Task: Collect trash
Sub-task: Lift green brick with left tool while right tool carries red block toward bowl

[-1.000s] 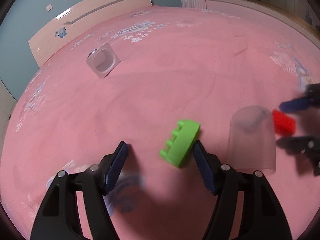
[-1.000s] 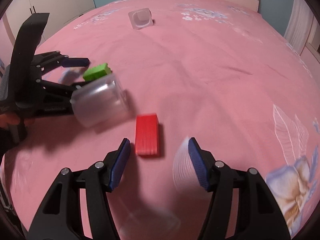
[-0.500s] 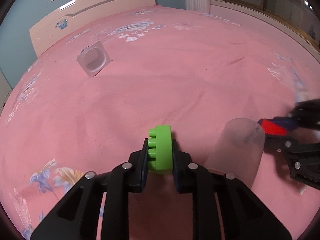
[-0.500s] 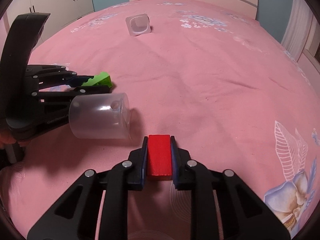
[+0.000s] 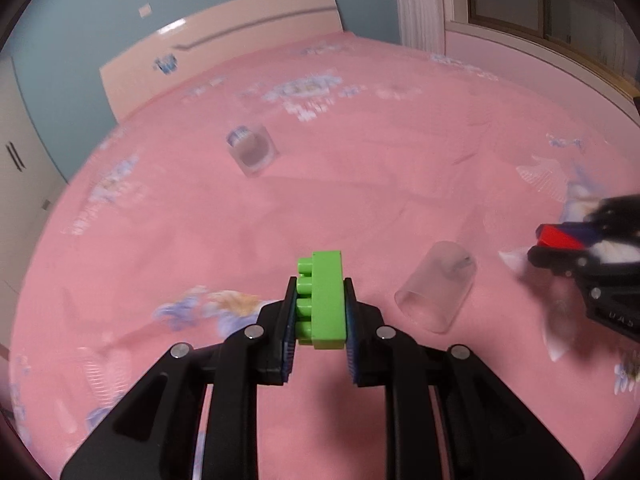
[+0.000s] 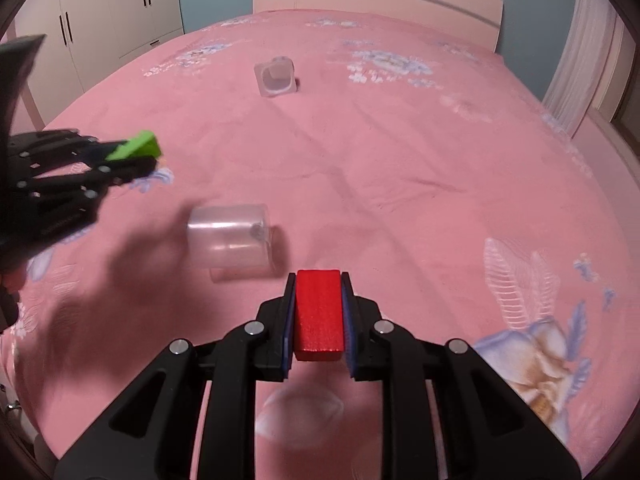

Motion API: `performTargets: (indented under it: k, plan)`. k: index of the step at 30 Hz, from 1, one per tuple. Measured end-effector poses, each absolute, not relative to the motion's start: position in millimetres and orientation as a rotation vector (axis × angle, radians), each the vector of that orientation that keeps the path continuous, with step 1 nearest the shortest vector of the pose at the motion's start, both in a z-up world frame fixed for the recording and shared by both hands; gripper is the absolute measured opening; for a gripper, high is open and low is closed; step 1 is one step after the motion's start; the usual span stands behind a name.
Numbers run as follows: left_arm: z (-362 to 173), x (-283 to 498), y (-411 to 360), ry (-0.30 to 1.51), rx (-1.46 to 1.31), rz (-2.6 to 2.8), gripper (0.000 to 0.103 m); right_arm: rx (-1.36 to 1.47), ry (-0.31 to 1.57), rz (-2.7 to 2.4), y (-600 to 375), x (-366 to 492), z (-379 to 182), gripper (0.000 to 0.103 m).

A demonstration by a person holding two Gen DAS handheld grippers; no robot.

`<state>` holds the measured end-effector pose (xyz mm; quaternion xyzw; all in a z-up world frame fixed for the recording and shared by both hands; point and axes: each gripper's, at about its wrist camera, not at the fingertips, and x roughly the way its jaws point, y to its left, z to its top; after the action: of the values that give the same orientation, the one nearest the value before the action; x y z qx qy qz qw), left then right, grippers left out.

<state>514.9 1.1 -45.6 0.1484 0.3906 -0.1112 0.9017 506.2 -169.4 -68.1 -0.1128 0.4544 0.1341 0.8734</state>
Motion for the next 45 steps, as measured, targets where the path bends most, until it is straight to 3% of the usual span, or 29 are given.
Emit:
performTargets:
  k: [22, 34, 45]
  plan:
    - [112, 325, 19, 0.607, 0.311, -0.087, 0.023, -0.330, 0.682, 0.345, -133, 334, 118, 0.021]
    - [144, 224, 22, 0.561, 0.310, -0.071, 0.023, -0.349, 0.585, 0.363, -135, 235, 173, 0.021]
    - [142, 162, 25, 0.571, 0.307, -0.073, 0.023, -0.374, 0.557, 0.393, -129, 178, 182, 0.021]
